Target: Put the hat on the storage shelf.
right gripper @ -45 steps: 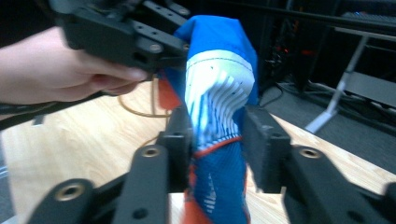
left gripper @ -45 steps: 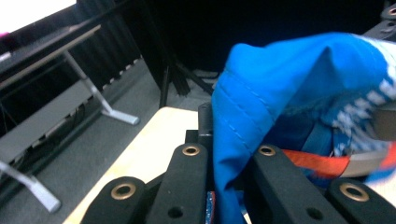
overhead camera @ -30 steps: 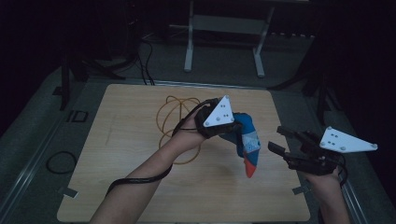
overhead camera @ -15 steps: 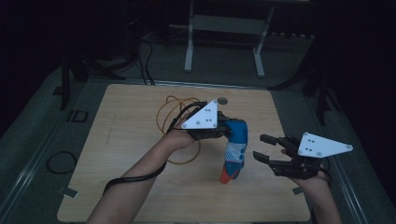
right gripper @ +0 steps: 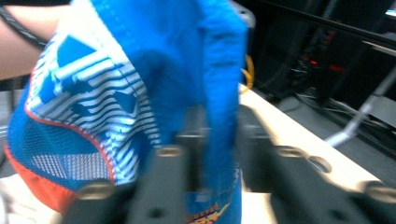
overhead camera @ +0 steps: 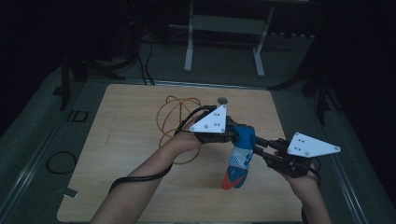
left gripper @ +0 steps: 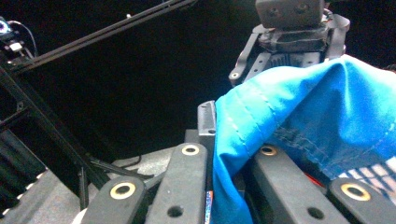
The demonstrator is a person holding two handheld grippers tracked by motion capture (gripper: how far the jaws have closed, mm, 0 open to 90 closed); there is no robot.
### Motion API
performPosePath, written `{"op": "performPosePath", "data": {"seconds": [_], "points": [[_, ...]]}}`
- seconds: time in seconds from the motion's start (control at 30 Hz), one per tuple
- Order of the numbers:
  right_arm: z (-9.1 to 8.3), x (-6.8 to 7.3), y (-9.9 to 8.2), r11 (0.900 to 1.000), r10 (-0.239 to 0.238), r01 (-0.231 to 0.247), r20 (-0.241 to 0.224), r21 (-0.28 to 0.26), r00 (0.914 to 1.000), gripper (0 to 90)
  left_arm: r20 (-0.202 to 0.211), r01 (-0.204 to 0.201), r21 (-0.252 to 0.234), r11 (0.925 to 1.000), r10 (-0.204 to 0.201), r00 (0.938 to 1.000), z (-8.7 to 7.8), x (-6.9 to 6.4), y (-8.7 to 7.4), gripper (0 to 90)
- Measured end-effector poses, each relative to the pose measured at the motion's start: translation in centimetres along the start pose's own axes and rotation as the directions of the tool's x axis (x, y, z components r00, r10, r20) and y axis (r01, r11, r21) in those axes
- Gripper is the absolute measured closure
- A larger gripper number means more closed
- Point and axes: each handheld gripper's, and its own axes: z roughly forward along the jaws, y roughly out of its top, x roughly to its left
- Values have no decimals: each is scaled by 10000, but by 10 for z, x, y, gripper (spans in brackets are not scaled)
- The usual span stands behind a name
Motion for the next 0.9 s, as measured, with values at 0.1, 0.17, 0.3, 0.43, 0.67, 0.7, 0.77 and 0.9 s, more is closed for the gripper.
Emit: {"op": "performPosePath", "data": {"seconds": [0.1,0.17,0.3,0.43,0.67,0.7,0.77,0.9], "points": [[-1,-4,0,9998,209,-210,214,36,9996,896,-103,-37,115,9999,39,9999,0,2,0,883],[-2,-6,1,9993,384,-384,325,-9,9987,899,-155,-36,207,9998,39,9999,-1,3,1,882],[-7,-10,4,9984,534,-526,386,-219,9978,900,-346,73,447,9990,-58,9994,-6,5,2,866],[-14,-12,9,9968,684,-663,476,-443,9965,900,-639,316,706,9970,-271,9976,-11,6,3,823],[-23,-17,22,9939,735,-697,420,-858,9964,900,-1185,1022,1202,9875,-880,9890,-19,5,12,607],[-24,-18,24,9933,755,-713,439,-911,9962,900,-1226,1254,1247,9842,-1101,9863,-21,6,13,567],[-27,-19,26,9923,787,-741,431,-991,9960,900,-1351,1463,1375,9796,-1277,9826,-25,6,15,539],[-30,-21,31,9914,798,-747,442,-1078,9958,900,-1663,1596,1607,9740,-1327,9771,-33,3,15,469]]}}
